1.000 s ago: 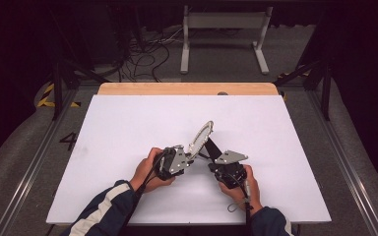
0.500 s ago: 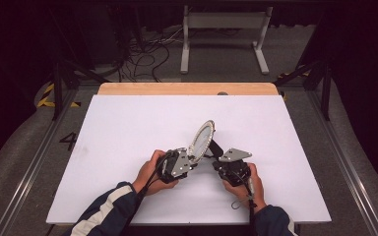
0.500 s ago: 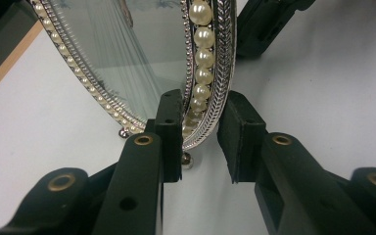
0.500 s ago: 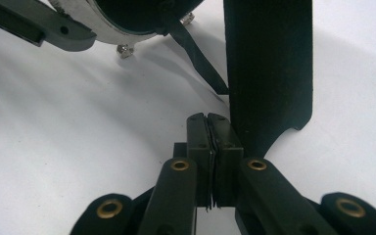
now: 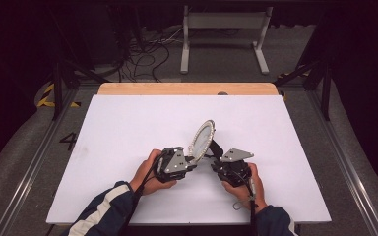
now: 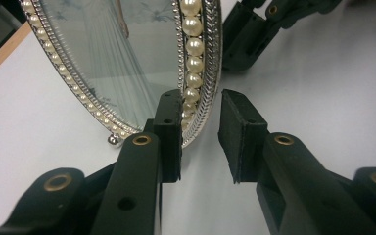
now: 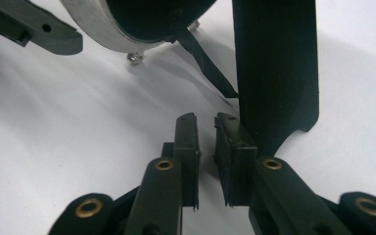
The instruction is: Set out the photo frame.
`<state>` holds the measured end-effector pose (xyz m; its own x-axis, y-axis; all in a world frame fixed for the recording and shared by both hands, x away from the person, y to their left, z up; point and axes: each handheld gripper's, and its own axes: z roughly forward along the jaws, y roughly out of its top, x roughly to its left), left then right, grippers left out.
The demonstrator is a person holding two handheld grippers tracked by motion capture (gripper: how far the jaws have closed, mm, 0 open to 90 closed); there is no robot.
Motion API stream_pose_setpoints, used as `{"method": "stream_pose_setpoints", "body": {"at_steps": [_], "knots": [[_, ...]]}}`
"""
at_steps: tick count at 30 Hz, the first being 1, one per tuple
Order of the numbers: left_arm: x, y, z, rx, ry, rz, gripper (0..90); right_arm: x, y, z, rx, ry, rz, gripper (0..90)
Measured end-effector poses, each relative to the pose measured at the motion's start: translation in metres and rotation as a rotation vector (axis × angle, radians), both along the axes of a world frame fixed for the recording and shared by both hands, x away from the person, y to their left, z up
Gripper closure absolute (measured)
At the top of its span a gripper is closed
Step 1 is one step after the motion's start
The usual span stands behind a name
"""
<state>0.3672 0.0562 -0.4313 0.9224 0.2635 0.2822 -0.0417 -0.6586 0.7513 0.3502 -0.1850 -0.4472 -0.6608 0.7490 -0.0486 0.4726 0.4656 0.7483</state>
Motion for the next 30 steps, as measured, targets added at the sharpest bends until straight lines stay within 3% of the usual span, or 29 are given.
{"method": "stream_pose_setpoints", "body": {"at_steps": [4, 6, 11, 16, 23, 28, 30], "knots": [[0.000, 0.009, 0.003, -0.004, 0.012, -0.003, 72.5, -0.004, -0.001, 0.006, 0.017, -0.016, 0.005, 78.6], [-0.001, 0.016, 0.004, 0.000, 0.000, 0.001, 72.5, -0.006, -0.002, 0.008, 0.030, -0.023, 0.003, 78.5], [0.000, 0.039, 0.006, -0.003, 0.002, 0.059, 72.1, -0.009, 0.000, 0.014, 0.058, -0.039, 0.025, 77.8], [0.002, 0.061, -0.001, 0.002, 0.035, 0.112, 70.9, -0.012, 0.008, 0.017, 0.077, -0.067, 0.051, 72.8], [-0.014, 0.093, -0.009, 0.036, 0.050, 0.149, 68.1, -0.013, 0.024, 0.017, 0.121, -0.072, 0.063, 62.7], [-0.021, 0.119, -0.011, 0.000, 0.070, 0.203, 64.5, -0.010, 0.033, 0.017, 0.141, -0.085, 0.039, 56.5], [-0.021, 0.128, -0.012, -0.041, 0.099, 0.231, 62.0, -0.007, 0.036, 0.016, 0.151, -0.078, 0.028, 54.0]]}}
